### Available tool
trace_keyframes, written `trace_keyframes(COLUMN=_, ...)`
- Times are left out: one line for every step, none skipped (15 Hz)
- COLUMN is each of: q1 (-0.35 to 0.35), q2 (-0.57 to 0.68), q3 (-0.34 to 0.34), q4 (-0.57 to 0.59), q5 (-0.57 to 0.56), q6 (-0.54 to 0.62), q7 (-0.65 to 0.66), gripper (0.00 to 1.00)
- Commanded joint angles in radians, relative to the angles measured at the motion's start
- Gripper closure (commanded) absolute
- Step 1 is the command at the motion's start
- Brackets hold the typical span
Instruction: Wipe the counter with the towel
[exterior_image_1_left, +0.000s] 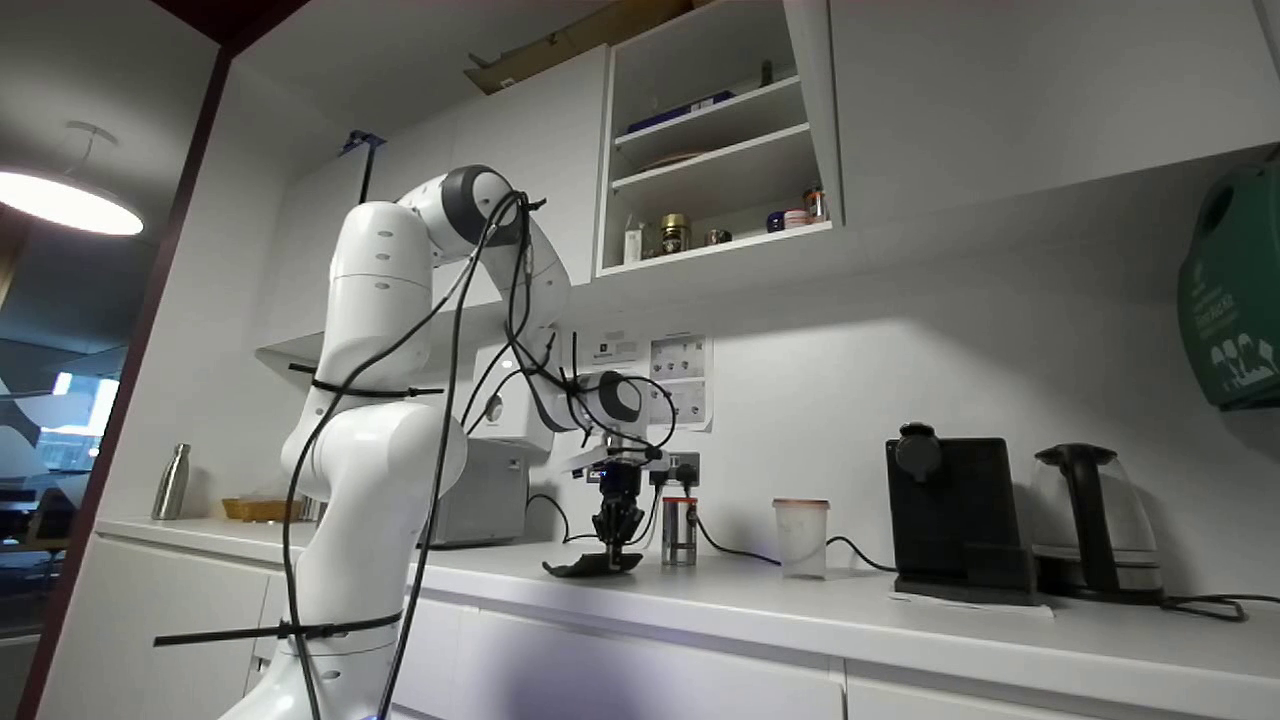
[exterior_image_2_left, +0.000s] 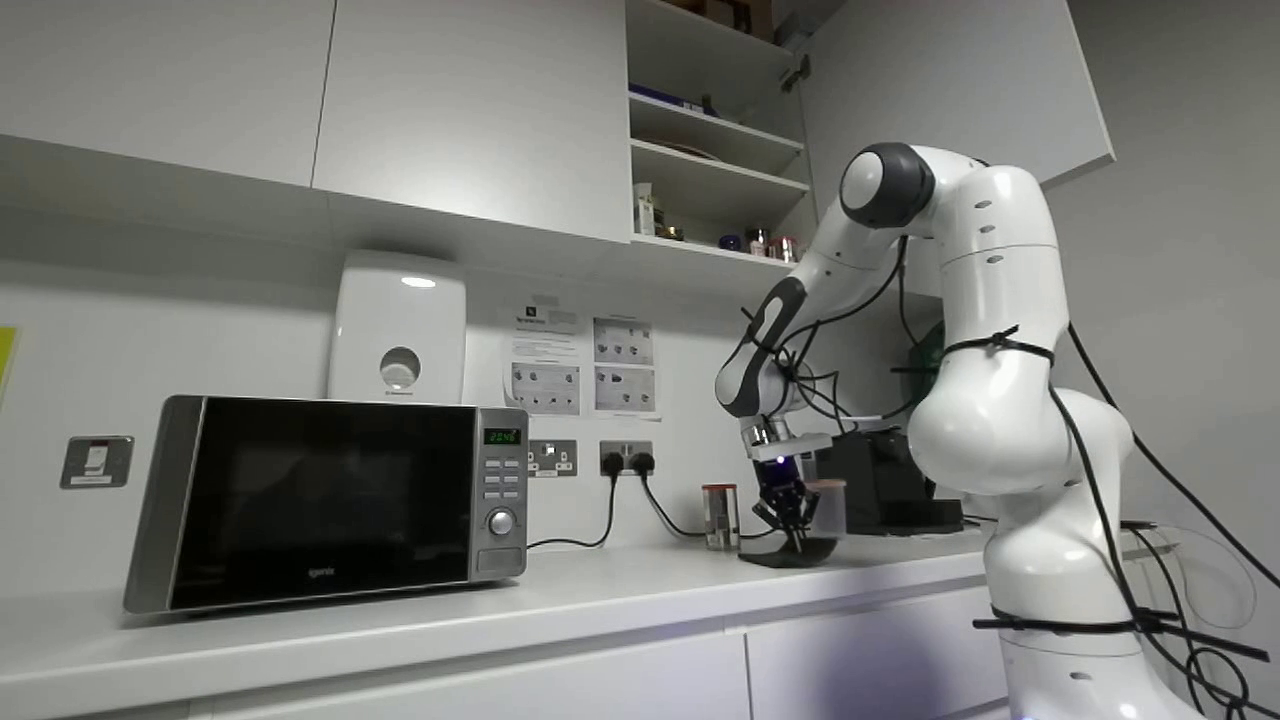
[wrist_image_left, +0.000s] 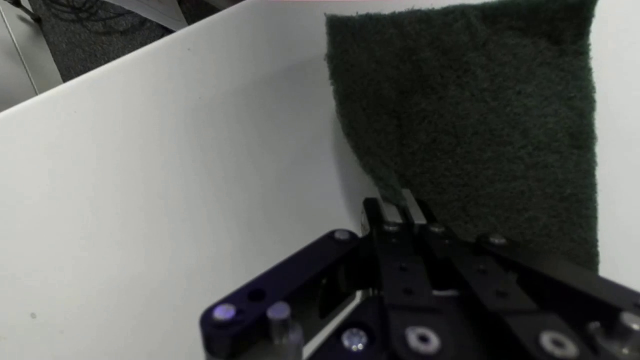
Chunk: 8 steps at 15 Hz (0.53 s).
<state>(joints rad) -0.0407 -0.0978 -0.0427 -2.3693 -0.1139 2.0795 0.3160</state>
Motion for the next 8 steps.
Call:
trace_keyframes(q1=-0.022, q2=0.078, q3=-0.018, q4=0.112, q5=0.023, q6=-0.050, q7=-0.062, gripper=0.99)
trace_keyframes(q1=-0.029, q2=0.109, q3=-0.029, q4=0.142, q5=0.030, q6=-0.063, q7=-0.071, gripper=0.99)
trace_keyframes(q1=-0.036, q2=0.136, q3=-0.039, q4=0.167, q5=0.030, q6=-0.076, q7=-0.071, gripper=0.99)
trace_keyframes(q1=-0.044, q2=0.166, q3=-0.047, q4=0.195, q5=0.025, q6=-0.092, q7=-0.067, gripper=0.99)
trace_keyframes(q1=-0.050, q2=0.193, q3=-0.057, q4=0.220, q5=0.020, q6=-0.107, q7=-0.061, gripper=0.99)
trace_keyframes(q1=-0.055, q2=0.222, q3=-0.065, q4=0.248, q5=0.016, q6=-0.120, q7=-0.054, gripper=0.99)
trace_keyframes(q1=-0.059, q2=0.251, q3=-0.072, q4=0.277, q5=0.016, q6=-0.136, q7=-0.051, gripper=0.99)
trace_keyframes(q1=-0.060, q2=0.273, q3=-0.077, q4=0.311, q5=0.013, q6=-0.160, q7=-0.046, gripper=0.99)
